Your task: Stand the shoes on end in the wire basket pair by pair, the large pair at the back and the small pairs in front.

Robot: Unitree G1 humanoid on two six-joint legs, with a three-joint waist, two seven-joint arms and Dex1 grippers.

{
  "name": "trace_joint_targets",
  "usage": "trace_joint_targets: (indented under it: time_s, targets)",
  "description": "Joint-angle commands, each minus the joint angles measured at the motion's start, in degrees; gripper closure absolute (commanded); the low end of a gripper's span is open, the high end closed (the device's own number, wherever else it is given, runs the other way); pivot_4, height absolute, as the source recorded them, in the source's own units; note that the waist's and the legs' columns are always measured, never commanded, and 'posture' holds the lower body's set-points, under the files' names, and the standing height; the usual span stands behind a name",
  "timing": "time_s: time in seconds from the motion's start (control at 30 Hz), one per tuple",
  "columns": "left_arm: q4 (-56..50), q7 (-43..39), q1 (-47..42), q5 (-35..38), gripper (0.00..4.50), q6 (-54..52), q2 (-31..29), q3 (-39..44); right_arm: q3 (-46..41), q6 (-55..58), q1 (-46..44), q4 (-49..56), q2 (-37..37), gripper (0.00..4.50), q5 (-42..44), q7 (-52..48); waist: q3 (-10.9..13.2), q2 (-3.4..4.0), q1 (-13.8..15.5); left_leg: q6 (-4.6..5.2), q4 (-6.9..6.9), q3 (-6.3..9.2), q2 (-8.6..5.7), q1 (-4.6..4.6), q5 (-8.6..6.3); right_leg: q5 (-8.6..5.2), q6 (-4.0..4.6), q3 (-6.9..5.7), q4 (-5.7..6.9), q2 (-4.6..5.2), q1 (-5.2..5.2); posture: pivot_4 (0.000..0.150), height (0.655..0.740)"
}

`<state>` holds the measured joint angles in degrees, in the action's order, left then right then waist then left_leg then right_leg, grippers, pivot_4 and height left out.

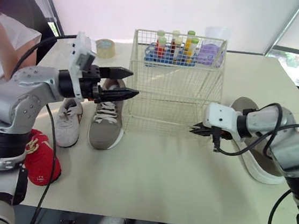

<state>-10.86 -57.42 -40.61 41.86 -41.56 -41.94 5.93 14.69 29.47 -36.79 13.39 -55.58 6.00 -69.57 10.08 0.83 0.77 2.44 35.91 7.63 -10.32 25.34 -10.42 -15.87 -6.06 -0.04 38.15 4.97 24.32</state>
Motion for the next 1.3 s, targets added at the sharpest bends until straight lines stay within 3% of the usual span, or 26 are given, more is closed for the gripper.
trace_joint_targets:
  time_s: [0.03, 0.53, 0.63, 0.8, 0.87, 1.03, 1.2, 1.3]
  targets:
    - [-0.3, -0.4, -1.2, 0.0, 1.1, 1.5, 0.2, 0.9, -2.6, 0.1, 0.2, 3.1, -1.4, 4.49, 1.4, -1.1, 0.0, 0.0, 0.0, 0.0, 0.0, 0.0, 0.0, 0.0, 0.0, 0.0, 0.0, 0.0, 0.0, 0.0, 0.0, 0.15, 0.74]
    - [-0.3, -0.1, -1.3, 0.2, 1.1, 1.5, 0.2, 1.0, -3.7, 4.0, 1.8, 6.6, -1.0, 4.49, 3.3, -0.1, 0.0, 0.0, 0.0, 0.03, -0.01, 0.0, 0.0, 0.0, -0.02, 0.0, 0.0, 0.0, 0.0, 0.0, 0.0, 0.15, 0.74]
    - [-0.3, -0.1, -1.3, 0.2, 1.1, 1.5, 0.2, 1.0, -3.8, 4.5, 1.8, 6.9, -1.0, 3.45, 3.6, 0.0, 0.0, 0.0, -0.1, 0.03, -0.01, 0.0, 0.0, 0.0, -0.02, 0.0, 0.0, 0.0, 0.0, 0.0, -0.01, 0.15, 0.74]
    - [-0.4, 0.0, -1.5, 0.2, 1.1, 1.4, 0.2, 0.9, -5.4, 5.3, 1.3, 8.4, -2.3, 0.9, 5.1, 0.0, 0.0, 0.0, -0.1, 0.03, -0.01, 0.0, 0.0, 0.0, -0.02, 0.0, 0.0, 0.0, 0.0, 0.0, -0.01, 0.15, 0.74]
    - [-0.5, 0.1, -1.5, 0.2, 1.1, 1.4, 0.2, 0.9, -7.0, 6.0, 0.5, 9.2, -2.7, 0.07, 6.4, 0.0, 0.0, 0.0, 0.0, 0.03, -0.01, 0.0, 0.0, 0.0, -0.02, 0.0, 0.0, 0.0, 0.0, 0.0, -0.01, 0.15, 0.74]
    - [-0.6, 0.1, -1.6, 0.6, 1.1, 1.1, 0.3, 1.1, -15.3, 11.9, -2.7, 12.5, -2.1, 0.07, 14.4, 1.1, 0.0, 0.0, 0.0, 0.05, -0.02, 0.0, 0.0, 0.01, -0.03, 0.0, 0.0, 0.0, 0.0, 0.01, -0.03, 0.15, 0.74]
    - [-1.8, -0.1, -1.7, 4.7, 1.1, -1.8, 0.0, 2.7, -35.2, 26.0, -4.5, 15.2, -3.9, 0.07, 26.9, 6.1, 0.0, -0.01, 0.2, 0.08, -0.05, 0.02, 0.0, 0.03, -0.05, 0.0, 0.0, 0.0, -0.04, 0.01, -0.02, 0.15, 0.74]
    - [-2.8, -1.7, -0.7, 5.7, 1.1, -2.5, -0.6, 1.8, -45.8, 32.3, 1.6, 15.0, -5.9, 0.07, 26.9, 9.7, 0.0, -0.07, 0.4, 0.12, -0.04, 0.02, 0.0, 0.04, -0.08, 0.0, 0.01, 0.0, -0.11, 0.02, -0.01, 0.15, 0.74]
